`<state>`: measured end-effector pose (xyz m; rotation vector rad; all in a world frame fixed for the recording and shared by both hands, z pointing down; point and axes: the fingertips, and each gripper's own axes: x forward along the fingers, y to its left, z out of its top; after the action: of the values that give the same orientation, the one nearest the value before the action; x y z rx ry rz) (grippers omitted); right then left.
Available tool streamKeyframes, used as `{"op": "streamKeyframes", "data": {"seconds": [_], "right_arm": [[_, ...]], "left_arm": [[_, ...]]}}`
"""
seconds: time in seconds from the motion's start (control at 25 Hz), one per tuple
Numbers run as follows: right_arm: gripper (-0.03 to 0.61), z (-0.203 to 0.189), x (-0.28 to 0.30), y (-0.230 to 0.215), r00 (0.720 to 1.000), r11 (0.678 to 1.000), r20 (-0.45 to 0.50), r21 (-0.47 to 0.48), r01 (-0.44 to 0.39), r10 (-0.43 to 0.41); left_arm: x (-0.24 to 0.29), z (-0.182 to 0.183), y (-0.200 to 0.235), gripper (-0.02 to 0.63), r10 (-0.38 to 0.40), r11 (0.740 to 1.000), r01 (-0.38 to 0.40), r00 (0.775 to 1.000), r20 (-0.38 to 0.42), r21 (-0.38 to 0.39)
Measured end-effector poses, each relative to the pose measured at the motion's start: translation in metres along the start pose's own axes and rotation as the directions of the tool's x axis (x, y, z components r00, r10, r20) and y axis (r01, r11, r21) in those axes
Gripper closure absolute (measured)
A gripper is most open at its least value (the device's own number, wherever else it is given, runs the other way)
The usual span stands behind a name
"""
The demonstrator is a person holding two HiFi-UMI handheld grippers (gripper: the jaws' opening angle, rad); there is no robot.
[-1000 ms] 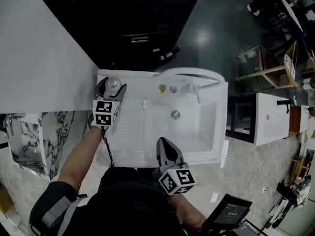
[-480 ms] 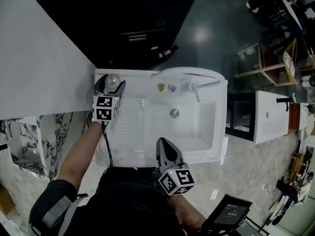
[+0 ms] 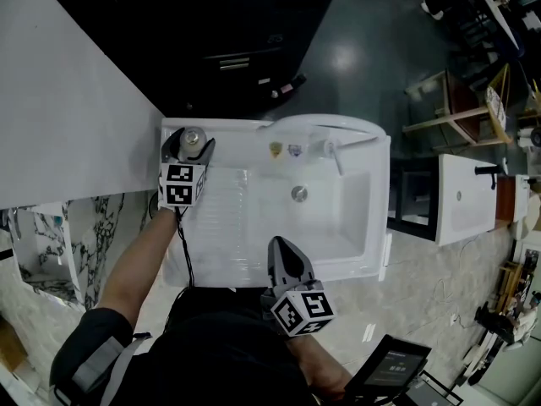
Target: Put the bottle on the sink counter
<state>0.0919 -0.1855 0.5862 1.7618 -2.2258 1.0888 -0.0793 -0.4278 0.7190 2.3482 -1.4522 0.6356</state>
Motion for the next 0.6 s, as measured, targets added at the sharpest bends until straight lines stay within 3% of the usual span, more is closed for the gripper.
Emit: {"op": "streamKeyframes", "data": {"seconds": [0.6], "right_arm": [[0.583,0.0022,0.0015,0.0008,1.0,1.0,0.005,0.008,-0.008,0.008]], "left_arm": [[0.0036,-0.0027,-0.006,0.273,-0.009,0.999,0.01,1.0,-0.016,0.043]]}}
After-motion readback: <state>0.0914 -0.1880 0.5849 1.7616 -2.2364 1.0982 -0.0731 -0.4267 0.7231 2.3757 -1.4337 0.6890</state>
